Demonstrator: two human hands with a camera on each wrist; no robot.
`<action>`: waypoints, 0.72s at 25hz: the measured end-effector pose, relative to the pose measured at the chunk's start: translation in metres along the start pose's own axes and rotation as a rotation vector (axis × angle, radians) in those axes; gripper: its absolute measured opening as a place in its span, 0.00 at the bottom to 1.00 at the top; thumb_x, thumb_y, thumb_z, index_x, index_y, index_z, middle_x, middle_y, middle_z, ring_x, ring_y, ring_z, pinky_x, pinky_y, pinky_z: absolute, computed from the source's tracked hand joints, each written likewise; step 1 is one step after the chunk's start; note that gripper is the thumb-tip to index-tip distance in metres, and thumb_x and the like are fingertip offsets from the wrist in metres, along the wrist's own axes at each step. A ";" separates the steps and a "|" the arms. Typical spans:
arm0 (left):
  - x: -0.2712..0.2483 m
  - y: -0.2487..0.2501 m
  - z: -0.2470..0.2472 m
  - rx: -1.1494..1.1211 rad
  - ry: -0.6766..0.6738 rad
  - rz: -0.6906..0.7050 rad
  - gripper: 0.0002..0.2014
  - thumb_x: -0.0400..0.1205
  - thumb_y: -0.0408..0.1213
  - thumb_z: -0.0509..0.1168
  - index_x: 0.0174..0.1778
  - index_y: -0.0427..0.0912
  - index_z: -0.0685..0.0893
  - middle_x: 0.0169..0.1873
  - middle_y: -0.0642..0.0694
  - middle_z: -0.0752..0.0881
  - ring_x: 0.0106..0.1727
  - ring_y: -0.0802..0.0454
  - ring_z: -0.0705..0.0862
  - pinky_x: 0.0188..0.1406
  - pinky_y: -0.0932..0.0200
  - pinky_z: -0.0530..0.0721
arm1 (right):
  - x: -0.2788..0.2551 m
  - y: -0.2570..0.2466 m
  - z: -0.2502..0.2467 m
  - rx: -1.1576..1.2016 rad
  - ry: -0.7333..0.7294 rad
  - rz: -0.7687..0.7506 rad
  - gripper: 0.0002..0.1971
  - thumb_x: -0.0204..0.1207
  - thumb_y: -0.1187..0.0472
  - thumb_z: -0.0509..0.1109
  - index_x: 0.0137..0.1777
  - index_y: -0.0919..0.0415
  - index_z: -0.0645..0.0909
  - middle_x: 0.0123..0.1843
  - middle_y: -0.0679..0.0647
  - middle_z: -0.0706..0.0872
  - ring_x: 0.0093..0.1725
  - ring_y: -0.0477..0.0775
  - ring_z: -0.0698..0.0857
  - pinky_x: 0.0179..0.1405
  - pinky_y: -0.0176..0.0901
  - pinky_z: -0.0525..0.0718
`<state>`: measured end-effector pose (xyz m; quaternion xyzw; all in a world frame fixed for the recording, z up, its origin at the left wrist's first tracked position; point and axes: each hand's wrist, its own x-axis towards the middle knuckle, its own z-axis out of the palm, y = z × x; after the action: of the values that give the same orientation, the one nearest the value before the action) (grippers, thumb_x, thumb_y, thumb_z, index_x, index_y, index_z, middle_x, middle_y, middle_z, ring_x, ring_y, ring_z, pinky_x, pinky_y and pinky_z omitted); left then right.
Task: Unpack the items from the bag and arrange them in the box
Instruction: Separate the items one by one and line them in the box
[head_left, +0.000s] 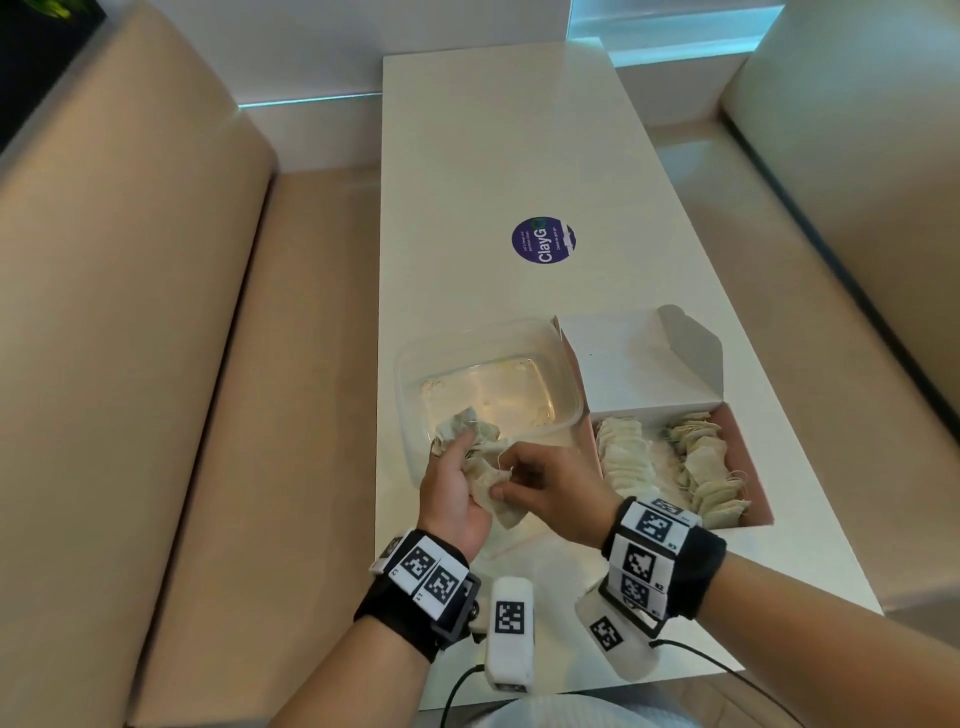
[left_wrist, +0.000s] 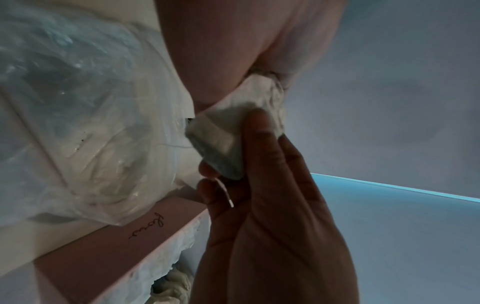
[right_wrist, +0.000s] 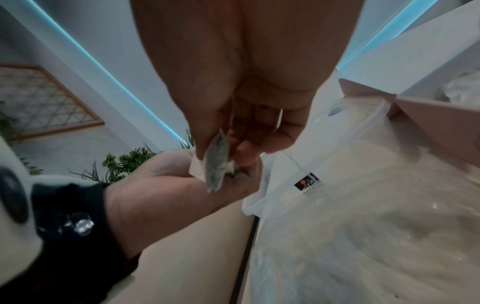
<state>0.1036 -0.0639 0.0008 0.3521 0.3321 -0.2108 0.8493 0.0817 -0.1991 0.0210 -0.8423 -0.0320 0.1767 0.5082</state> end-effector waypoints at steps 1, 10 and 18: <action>-0.002 0.001 0.000 -0.021 -0.006 0.006 0.13 0.82 0.39 0.64 0.58 0.35 0.83 0.45 0.37 0.88 0.44 0.41 0.89 0.45 0.48 0.88 | -0.001 0.001 0.000 0.008 0.002 -0.012 0.07 0.71 0.59 0.76 0.45 0.54 0.80 0.32 0.45 0.80 0.31 0.39 0.77 0.40 0.34 0.79; -0.005 0.019 -0.009 0.094 0.049 -0.025 0.06 0.78 0.33 0.58 0.37 0.44 0.78 0.29 0.46 0.78 0.32 0.46 0.84 0.19 0.65 0.72 | -0.010 0.002 -0.029 1.040 0.052 0.204 0.12 0.66 0.60 0.72 0.47 0.64 0.77 0.39 0.56 0.89 0.34 0.51 0.86 0.28 0.39 0.86; -0.002 0.012 -0.010 0.194 0.045 -0.055 0.10 0.70 0.42 0.75 0.38 0.48 0.79 0.26 0.49 0.76 0.25 0.53 0.77 0.16 0.66 0.70 | -0.010 0.002 -0.035 1.167 0.139 0.115 0.26 0.45 0.48 0.88 0.43 0.55 0.84 0.47 0.56 0.90 0.39 0.51 0.88 0.33 0.41 0.86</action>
<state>0.1054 -0.0490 0.0021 0.4283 0.3385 -0.2572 0.7974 0.0842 -0.2321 0.0367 -0.4335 0.1495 0.1367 0.8781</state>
